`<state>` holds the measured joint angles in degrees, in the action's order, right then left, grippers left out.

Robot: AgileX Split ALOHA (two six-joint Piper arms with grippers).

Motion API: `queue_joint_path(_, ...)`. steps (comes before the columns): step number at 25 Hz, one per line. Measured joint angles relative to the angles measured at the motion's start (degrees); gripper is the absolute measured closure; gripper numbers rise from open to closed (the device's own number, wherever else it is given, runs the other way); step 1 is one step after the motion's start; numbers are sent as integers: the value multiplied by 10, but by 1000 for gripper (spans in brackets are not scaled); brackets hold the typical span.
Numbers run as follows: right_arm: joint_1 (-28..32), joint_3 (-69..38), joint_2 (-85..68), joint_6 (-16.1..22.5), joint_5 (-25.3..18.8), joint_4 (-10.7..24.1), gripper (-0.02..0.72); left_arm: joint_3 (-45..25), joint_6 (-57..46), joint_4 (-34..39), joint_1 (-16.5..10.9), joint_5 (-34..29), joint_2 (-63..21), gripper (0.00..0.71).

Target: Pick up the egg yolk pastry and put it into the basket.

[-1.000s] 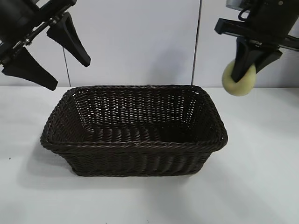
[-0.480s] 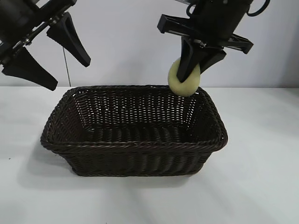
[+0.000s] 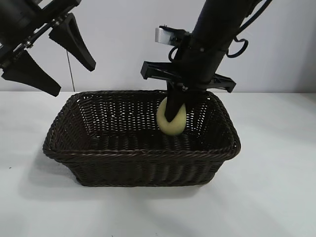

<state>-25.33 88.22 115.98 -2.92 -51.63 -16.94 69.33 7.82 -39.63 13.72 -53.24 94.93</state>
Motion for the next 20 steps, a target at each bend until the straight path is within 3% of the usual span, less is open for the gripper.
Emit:
queue_joint_path(3, 0, 0, 3, 1, 7, -2, 562, 0, 0, 0, 0, 0, 0, 203)
queue_joint_path(9, 0, 0, 2, 1, 3, -4, 358, 0, 0, 0, 0, -1, 0, 203)
queue_joint_path(16, 6, 24, -38, 1, -21, -4, 323, 0, 0, 0, 0, -4, 0, 203)
queue_joint_path(20, 31, 62, -53, 1, -68, -4, 323, 0, 0, 0, 0, -4, 0, 203)
